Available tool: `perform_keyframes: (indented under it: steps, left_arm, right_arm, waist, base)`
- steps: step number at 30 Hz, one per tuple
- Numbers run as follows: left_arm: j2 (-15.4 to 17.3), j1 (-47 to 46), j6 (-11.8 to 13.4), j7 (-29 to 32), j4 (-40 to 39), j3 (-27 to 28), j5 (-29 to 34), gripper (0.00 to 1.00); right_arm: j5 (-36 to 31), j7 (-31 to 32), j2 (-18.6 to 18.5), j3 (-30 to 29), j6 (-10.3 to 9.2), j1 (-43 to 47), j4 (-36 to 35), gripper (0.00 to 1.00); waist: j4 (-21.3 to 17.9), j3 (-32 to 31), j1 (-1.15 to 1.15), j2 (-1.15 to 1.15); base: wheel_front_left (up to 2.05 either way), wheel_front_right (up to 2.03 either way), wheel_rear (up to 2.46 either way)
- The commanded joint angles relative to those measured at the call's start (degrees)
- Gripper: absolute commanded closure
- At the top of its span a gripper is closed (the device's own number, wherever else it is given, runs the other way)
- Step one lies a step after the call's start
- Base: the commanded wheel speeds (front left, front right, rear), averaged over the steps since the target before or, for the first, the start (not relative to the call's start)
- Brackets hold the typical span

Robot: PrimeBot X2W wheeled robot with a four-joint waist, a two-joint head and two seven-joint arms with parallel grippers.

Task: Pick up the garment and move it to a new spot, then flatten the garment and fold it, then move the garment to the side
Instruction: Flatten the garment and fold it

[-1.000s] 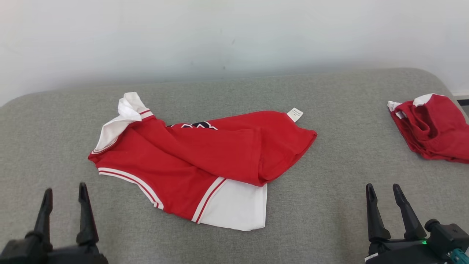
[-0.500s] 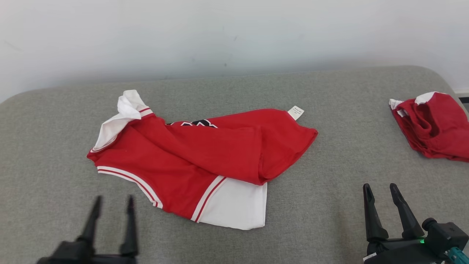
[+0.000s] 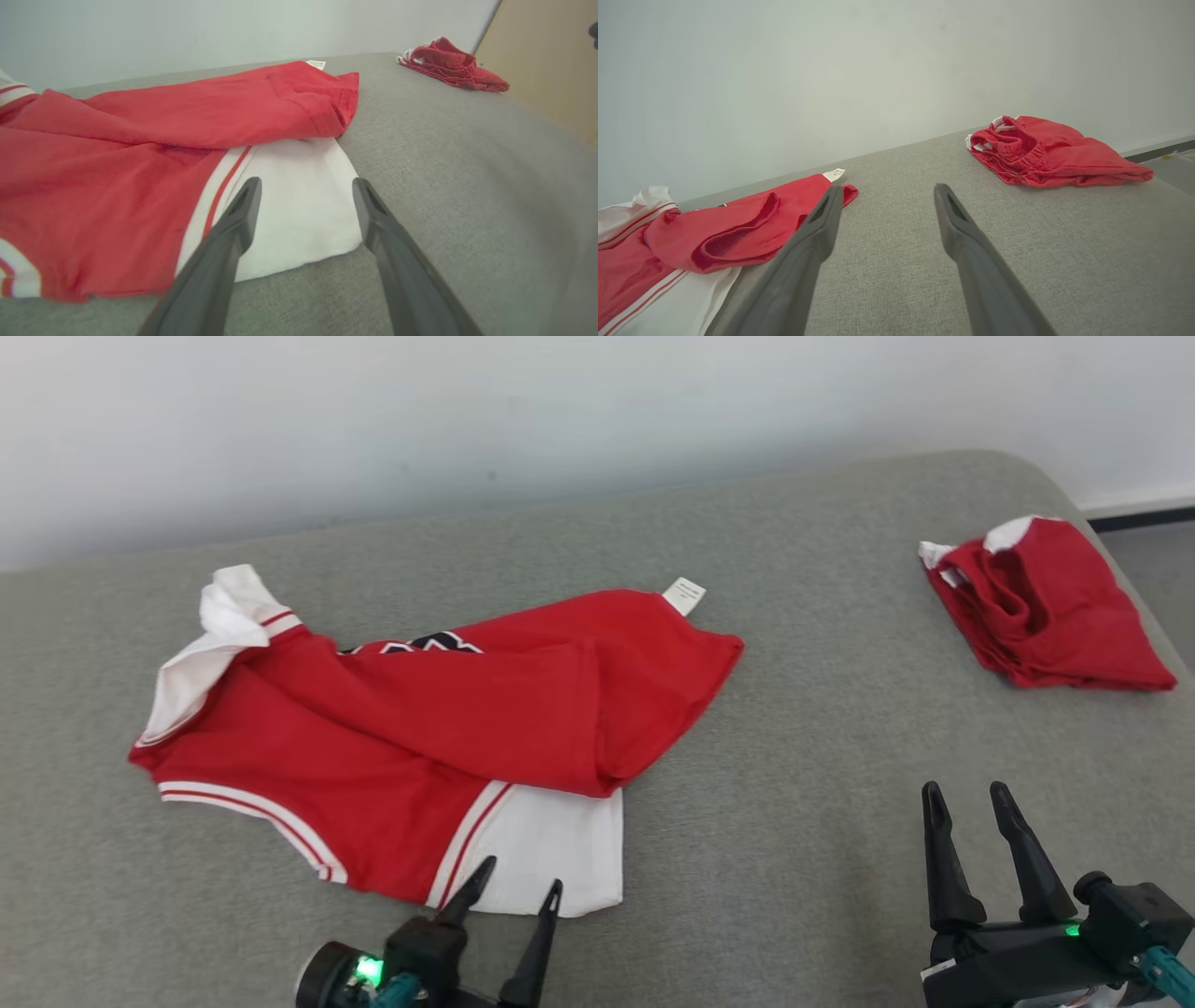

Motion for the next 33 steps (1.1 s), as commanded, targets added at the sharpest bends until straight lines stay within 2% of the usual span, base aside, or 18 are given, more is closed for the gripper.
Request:
perform_keyframes:
  steps: [1,8,18,19,20,21,25,29,33]
  left_arm:
    - [-0.15,-1.79,-0.12,-0.04,2.43,-1.27,0.96,0.0]
    - [-0.55,-6.44,-0.59,-0.02,10.39,-6.06,2.07,0.0]
    - [-0.83,-10.7,-0.03,0.11,19.54,-9.3,1.9,0.0]
    - [-0.78,-10.82,0.06,0.26,20.28,-9.47,1.58,0.51]
    - [-0.79,-10.97,0.23,0.35,20.99,-9.59,1.17,0.73]
    - [-0.8,-11.07,0.35,0.38,21.42,-9.69,0.83,1.0]
    - [-0.87,-10.87,1.19,0.28,20.04,-9.33,-0.52,1.0]
    - [-0.86,-9.61,2.13,-0.02,14.75,-8.14,-1.54,1.0]
    - [1.81,-5.31,3.63,-0.02,6.64,-6.7,-1.59,1.0]
  right_arm:
    - [0.32,0.0,0.19,-0.01,-0.15,-0.51,0.0,0.0]
    - [0.65,0.01,0.59,-0.1,-0.15,-1.5,-0.13,0.0]
    - [1.01,0.01,0.64,-0.51,-0.15,-2.31,-0.14,0.0]
    - [1.02,0.01,0.63,-0.63,-0.15,-2.28,-0.11,0.0]
    - [0.97,0.01,0.66,-0.76,-0.15,-2.18,-0.08,0.0]
    - [0.86,0.0,0.72,-0.95,-0.15,-1.99,-0.07,0.0]
    - [0.33,0.01,0.94,-1.47,-0.15,-1.2,-0.09,0.0]
    - [0.04,0.0,0.77,-1.85,-0.15,-0.21,-0.29,0.0]
    - [0.18,0.0,0.72,-2.35,-0.15,1.01,-0.33,0.0]
  waist:
    - [-2.71,1.63,0.0,0.0]
    - [-5.65,3.63,0.0,0.0]
    - [-7.61,5.1,0.0,0.0]
    - [-7.61,5.09,0.0,0.0]
    - [-7.55,5.03,0.0,0.0]
    - [-7.4,4.91,0.0,0.0]
    - [-5.81,3.94,0.0,0.0]
    - [-3.1,2.66,0.0,0.0]
    - [1.21,1.18,0.0,0.0]
  base:
    - [0.0,0.0,0.0]
    - [0.0,0.0,0.0]
    - [0.0,0.0,0.0]
    - [0.0,0.0,0.0]
    - [0.0,0.0,0.0]
    - [0.0,0.0,0.0]
    - [0.0,0.0,0.0]
    - [0.0,0.0,0.0]
    - [0.0,0.0,0.0]
